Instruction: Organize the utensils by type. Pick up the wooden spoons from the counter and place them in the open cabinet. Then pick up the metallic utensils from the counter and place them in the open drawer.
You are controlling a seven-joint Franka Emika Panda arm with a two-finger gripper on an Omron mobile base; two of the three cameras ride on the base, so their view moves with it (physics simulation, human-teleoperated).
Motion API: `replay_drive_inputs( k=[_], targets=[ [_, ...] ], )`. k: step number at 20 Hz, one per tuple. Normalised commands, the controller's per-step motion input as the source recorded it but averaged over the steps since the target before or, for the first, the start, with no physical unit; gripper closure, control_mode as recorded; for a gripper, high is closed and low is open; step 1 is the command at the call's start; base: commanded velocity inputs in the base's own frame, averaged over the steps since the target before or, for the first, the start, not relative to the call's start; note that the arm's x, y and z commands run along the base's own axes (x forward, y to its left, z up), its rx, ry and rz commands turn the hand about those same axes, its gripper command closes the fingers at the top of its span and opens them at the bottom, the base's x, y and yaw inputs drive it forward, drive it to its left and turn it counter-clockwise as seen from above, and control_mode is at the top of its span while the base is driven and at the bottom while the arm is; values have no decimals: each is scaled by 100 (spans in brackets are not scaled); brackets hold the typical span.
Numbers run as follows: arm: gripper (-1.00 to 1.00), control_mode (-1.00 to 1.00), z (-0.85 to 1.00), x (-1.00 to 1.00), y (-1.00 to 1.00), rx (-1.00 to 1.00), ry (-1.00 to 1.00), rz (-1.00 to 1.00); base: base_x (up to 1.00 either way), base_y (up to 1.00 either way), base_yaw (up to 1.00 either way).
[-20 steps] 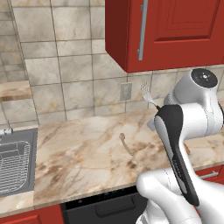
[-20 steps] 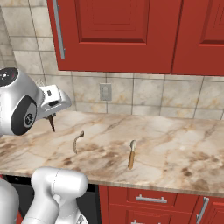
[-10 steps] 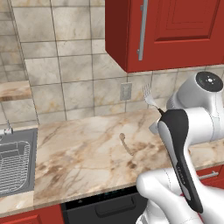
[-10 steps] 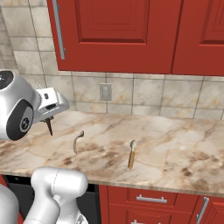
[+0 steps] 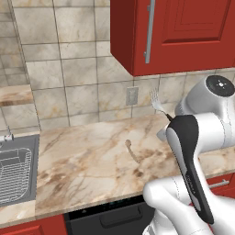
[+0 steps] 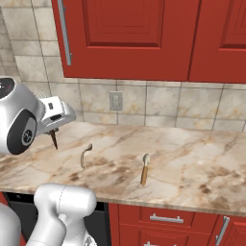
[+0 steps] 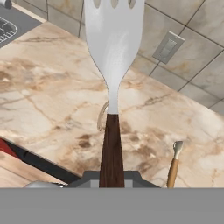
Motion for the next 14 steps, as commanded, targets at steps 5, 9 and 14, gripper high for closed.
replay_drive_inputs(
  k=[5,9,14],
  targets=[
    [100,100,0,0,0,0,0,0,-10,0,0],
    [100,100,0,0,0,0,0,0,-58,0,0],
    [100,100,0,0,0,0,0,0,-57,0,0]
  ],
)
